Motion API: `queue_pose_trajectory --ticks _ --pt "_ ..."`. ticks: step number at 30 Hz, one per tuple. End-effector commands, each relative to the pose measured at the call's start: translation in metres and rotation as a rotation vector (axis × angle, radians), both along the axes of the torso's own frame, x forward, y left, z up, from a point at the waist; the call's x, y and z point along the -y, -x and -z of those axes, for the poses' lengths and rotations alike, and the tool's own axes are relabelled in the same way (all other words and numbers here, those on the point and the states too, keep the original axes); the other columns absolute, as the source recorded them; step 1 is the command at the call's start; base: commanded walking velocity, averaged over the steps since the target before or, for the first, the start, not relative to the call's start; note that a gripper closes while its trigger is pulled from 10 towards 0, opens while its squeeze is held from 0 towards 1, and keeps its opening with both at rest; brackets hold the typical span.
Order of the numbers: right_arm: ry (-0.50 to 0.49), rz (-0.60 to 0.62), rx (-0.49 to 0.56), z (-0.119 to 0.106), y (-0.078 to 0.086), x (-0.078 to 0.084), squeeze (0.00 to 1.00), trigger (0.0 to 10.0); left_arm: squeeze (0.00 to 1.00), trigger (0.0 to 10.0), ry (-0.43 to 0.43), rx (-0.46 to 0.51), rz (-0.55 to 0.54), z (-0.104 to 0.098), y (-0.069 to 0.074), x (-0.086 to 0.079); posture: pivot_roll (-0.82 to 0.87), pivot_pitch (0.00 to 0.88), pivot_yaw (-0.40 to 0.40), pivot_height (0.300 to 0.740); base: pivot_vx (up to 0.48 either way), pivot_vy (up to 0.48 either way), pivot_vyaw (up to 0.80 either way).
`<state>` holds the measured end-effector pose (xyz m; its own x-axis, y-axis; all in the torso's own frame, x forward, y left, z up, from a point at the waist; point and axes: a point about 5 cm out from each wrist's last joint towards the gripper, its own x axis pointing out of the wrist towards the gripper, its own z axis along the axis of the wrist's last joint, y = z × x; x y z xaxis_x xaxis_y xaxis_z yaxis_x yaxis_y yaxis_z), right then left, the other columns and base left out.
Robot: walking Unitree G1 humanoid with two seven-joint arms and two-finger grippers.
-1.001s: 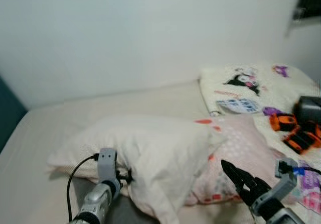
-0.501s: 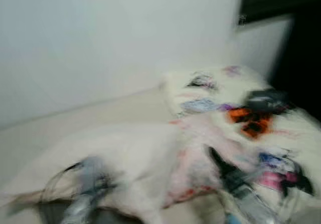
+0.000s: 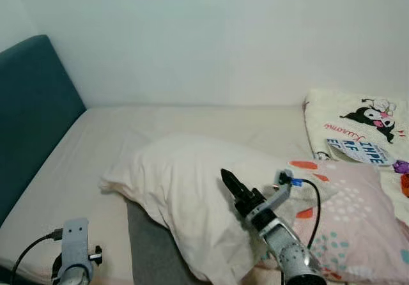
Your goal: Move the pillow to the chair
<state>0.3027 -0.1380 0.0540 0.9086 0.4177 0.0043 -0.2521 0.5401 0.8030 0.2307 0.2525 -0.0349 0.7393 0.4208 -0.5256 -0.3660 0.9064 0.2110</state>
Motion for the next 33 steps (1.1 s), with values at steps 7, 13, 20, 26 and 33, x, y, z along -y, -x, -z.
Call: queue_pose_trajectory --ticks 7,13,20,26,33 --pt "0.104 0.137 -0.106 0.017 0.007 0.027 0.0 10.0 0.0 10.0 0.089 0.115 0.066 -0.013 -0.018 0.007 -0.02 0.023 0.094 0.74 0.0 0.0 0.0" --pt "0.192 0.245 -0.124 0.016 0.016 0.06 0.0 10.0 0.0 10.0 0.168 0.231 0.129 -0.028 -0.033 0.007 -0.04 0.029 0.089 0.74 0.0 0.0 0.0" --pt "0.204 0.247 -0.189 0.029 0.025 0.071 0.0 10.0 0.0 10.0 0.213 0.262 0.119 -0.033 -0.04 0.008 -0.05 0.038 0.094 0.74 0.0 0.0 0.0" --pt "0.097 0.224 -0.214 0.039 0.027 0.058 0.0 10.0 0.0 10.0 0.278 0.314 0.099 -0.034 -0.039 0.007 -0.04 0.09 0.103 0.74 0.0 0.0 0.0" --pt "-0.057 0.144 -0.077 0.022 0.011 0.04 0.0 10.0 0.0 10.0 0.291 0.395 0.101 -0.039 -0.028 -0.011 0.03 0.186 0.125 0.74 0.0 0.0 0.0"
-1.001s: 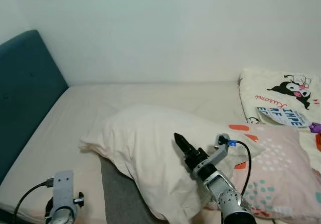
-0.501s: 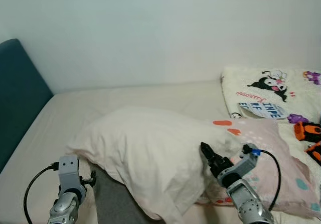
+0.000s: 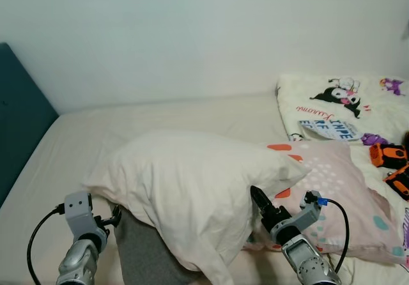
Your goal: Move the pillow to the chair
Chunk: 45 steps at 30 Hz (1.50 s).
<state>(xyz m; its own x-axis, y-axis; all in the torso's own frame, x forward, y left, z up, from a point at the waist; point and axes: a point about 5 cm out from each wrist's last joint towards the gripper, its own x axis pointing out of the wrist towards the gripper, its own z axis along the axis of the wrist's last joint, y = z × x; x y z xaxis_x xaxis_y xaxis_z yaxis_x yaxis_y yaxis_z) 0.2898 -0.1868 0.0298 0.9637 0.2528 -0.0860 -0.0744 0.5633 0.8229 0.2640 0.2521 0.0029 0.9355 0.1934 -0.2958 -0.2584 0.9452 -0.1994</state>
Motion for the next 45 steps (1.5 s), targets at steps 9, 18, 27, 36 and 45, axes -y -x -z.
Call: queue_pose_trajectory --ticks 9,18,27,36,45 --pt "0.028 -0.132 -0.035 -0.008 -0.024 -0.029 0.0 10.0 0.0 10.0 -0.033 0.133 0.045 -0.021 -0.004 -0.011 0.08 0.2 0.116 0.74 0.0 0.0 0.0" --pt "0.048 -0.28 0.019 -0.012 -0.026 -0.061 0.0 0.0 0.0 10.0 0.018 0.199 0.161 -0.024 -0.012 0.024 0.07 0.193 0.091 0.74 0.0 0.0 0.0" --pt "0.072 -0.267 0.089 -0.026 -0.036 -0.058 0.0 0.0 0.0 10.0 0.046 0.167 0.154 -0.014 -0.005 0.03 0.06 0.161 0.069 0.74 0.0 0.0 0.0" --pt "0.16 -0.197 0.406 -0.092 -0.06 -0.028 0.0 0.0 0.0 10.0 0.084 0.082 0.1 -0.007 -0.012 0.036 0.03 0.045 0.064 0.74 0.0 0.0 0.29" --pt "0.194 -0.236 0.82 -0.196 -0.064 -0.023 0.0 0.0 0.0 10.0 0.09 0.129 0.086 -0.03 -0.042 0.05 0.01 0.0 0.071 0.74 0.0 0.0 0.7"
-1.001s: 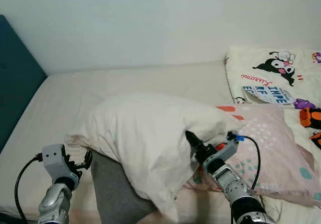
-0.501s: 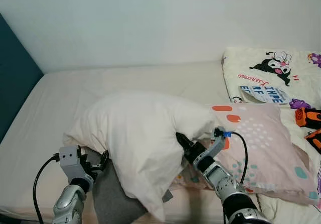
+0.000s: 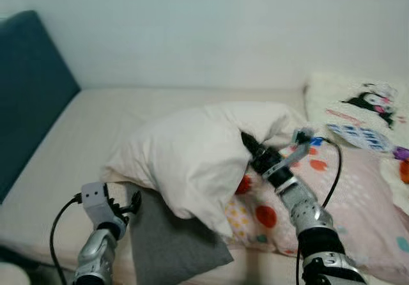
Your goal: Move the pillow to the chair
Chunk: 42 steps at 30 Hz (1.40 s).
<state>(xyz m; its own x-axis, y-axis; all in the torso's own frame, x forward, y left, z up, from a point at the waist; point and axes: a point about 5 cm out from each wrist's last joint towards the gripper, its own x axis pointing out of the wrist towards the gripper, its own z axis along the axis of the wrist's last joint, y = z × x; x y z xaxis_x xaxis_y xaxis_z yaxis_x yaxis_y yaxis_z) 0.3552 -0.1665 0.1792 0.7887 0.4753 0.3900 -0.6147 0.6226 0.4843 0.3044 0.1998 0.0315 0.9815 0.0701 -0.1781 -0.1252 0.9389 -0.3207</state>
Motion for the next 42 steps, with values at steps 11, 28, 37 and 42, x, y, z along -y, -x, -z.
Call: queue_pose_trajectory --ticks 11,28,37,42 --pt "0.022 -0.246 0.695 -0.17 0.033 -0.031 0.0 0.0 0.0 10.0 -0.051 0.227 -0.131 -0.075 -0.044 -0.021 0.02 0.0 0.063 0.74 0.0 0.0 0.69" --pt "-0.036 -0.445 0.74 -0.181 0.058 -0.06 0.0 0.0 0.0 10.0 -0.269 0.366 -0.406 -0.127 -0.038 -0.075 0.03 0.0 0.046 0.74 0.0 0.0 0.7" --pt "-0.042 -0.406 0.573 -0.147 0.044 -0.068 0.0 0.0 0.0 10.0 -0.257 0.302 -0.435 -0.115 -0.034 -0.075 0.05 0.0 0.041 0.74 0.0 0.0 0.7" --pt "-0.046 -0.39 0.542 -0.14 0.042 -0.069 0.0 0.0 0.0 10.0 -0.231 0.259 -0.389 -0.106 -0.037 -0.058 0.04 0.0 0.049 0.74 0.0 0.0 0.7"
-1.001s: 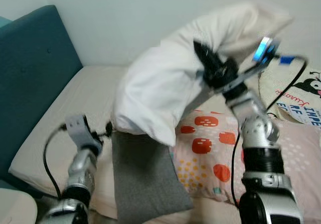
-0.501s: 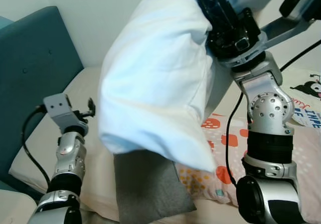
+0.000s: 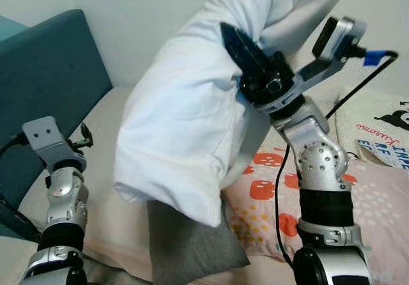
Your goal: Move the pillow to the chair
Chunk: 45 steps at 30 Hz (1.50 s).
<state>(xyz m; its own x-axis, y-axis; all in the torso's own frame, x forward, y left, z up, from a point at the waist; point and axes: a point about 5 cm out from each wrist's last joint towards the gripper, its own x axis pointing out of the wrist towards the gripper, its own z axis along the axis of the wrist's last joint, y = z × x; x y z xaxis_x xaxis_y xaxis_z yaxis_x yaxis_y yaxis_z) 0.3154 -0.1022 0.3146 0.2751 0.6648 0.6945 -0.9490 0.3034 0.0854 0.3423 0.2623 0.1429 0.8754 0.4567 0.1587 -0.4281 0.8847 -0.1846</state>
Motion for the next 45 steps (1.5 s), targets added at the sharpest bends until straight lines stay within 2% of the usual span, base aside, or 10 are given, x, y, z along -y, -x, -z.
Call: queue_pose_trajectory --ticks 1,6,9,10,19,20,21,22,23,45 --pt "-0.014 -0.01 0.025 -0.004 0.003 -0.004 0.0 0.0 0.0 10.0 0.012 -0.034 0.022 0.007 0.0 0.008 0.04 0.0 0.049 0.74 0.0 0.0 0.7" --pt "-0.018 0.101 -0.039 -0.003 -0.009 -0.003 0.0 0.0 0.0 10.0 0.017 -0.052 0.065 0.008 -0.005 0.019 0.04 0.0 0.053 0.74 0.0 0.0 0.67" --pt "0.005 0.181 -0.096 0.002 -0.019 -0.002 0.0 1.4 0.0 10.0 0.022 -0.049 0.095 0.007 -0.007 0.028 0.04 0.0 0.053 0.74 0.0 0.0 0.0" --pt "0.008 0.188 -0.096 0.003 -0.019 -0.001 0.0 0.0 0.0 10.0 0.021 -0.048 0.107 0.007 -0.008 0.03 0.04 0.0 0.054 0.74 0.0 0.0 0.0" --pt "0.01 0.189 -0.106 0.007 -0.02 0.001 0.0 0.0 0.0 10.0 0.015 -0.045 0.153 0.005 -0.01 0.042 0.04 0.0 0.063 0.74 0.0 0.0 0.78" --pt "0.007 0.194 -0.109 0.007 -0.02 0.002 0.0 1.6 0.0 10.0 0.017 -0.047 0.159 0.005 -0.011 0.043 0.03 0.0 0.066 0.74 0.0 0.0 0.77" --pt "0.004 0.202 -0.11 0.007 -0.02 0.002 0.0 4.9 0.0 10.0 0.02 -0.049 0.164 0.005 -0.011 0.044 0.03 0.0 0.068 0.74 0.0 0.0 0.54" --pt "0.004 0.202 -0.11 0.007 -0.02 0.002 0.0 4.9 0.0 10.0 0.02 -0.049 0.164 0.005 -0.011 0.044 0.03 0.0 0.068 0.74 0.0 0.0 0.54" --pt "-0.008 0.214 -0.117 0.006 -0.021 0.002 0.0 10.0 0.0 10.0 0.026 -0.051 0.172 0.004 -0.013 0.046 0.03 0.0 0.071 0.74 0.0 0.0 0.0" --pt "0.006 0.235 -0.085 0.002 -0.017 0.005 0.0 10.0 0.0 10.0 0.043 -0.059 0.238 0.001 -0.017 0.06 0.02 0.0 0.072 0.74 -0.087 0.0 0.59"
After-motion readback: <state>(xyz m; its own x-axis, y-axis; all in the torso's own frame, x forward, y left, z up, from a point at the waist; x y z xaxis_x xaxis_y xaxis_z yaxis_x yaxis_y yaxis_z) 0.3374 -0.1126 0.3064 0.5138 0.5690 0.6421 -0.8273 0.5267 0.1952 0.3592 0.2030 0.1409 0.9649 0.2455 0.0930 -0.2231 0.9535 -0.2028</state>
